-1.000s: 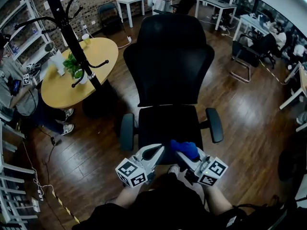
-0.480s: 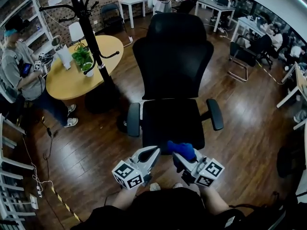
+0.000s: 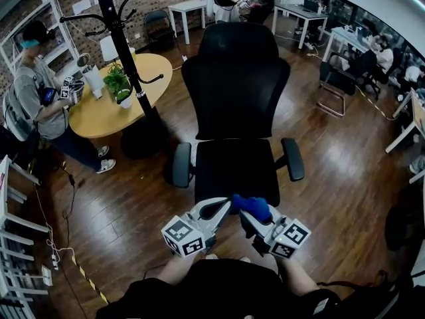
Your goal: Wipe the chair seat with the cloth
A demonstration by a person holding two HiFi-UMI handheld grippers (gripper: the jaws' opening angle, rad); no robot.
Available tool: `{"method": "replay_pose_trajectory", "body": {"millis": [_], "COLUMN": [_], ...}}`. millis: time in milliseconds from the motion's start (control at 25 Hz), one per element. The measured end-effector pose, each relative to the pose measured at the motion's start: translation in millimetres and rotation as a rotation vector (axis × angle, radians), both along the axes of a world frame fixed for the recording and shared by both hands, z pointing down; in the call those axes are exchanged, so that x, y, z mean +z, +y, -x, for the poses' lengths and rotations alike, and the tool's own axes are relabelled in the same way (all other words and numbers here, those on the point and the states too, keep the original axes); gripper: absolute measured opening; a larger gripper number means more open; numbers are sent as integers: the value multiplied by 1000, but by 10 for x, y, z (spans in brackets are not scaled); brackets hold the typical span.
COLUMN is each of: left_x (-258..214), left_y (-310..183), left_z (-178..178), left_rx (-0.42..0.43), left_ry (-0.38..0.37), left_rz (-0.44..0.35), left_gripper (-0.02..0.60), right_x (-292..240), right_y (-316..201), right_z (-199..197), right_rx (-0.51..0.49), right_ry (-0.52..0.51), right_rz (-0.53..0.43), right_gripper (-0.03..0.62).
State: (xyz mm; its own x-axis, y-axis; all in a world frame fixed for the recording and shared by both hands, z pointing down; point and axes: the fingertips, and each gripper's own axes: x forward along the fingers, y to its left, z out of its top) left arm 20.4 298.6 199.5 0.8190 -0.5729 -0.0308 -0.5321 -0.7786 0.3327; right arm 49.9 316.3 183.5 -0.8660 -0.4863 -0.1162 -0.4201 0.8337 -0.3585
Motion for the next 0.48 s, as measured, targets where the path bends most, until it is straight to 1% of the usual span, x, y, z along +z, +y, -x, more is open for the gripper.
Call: {"method": "replay_pose_trajectory", "body": {"millis": [200,480], "left_x": [-24,-20], "left_y": [34,25], "left_z": [-102,-86], "left_rx": [7,-11], "left_ry": [-7,-12], "left_rz": [-12,-10], "left_gripper": [-8,-8], "right_x": [-49,-58], "right_y": [21,26], "right_z": [-51,-38], "right_rx": [-13,-22], "right_ry": [-10,-24], "right_rz": [-15,-15], "right_gripper": [38,38]}}
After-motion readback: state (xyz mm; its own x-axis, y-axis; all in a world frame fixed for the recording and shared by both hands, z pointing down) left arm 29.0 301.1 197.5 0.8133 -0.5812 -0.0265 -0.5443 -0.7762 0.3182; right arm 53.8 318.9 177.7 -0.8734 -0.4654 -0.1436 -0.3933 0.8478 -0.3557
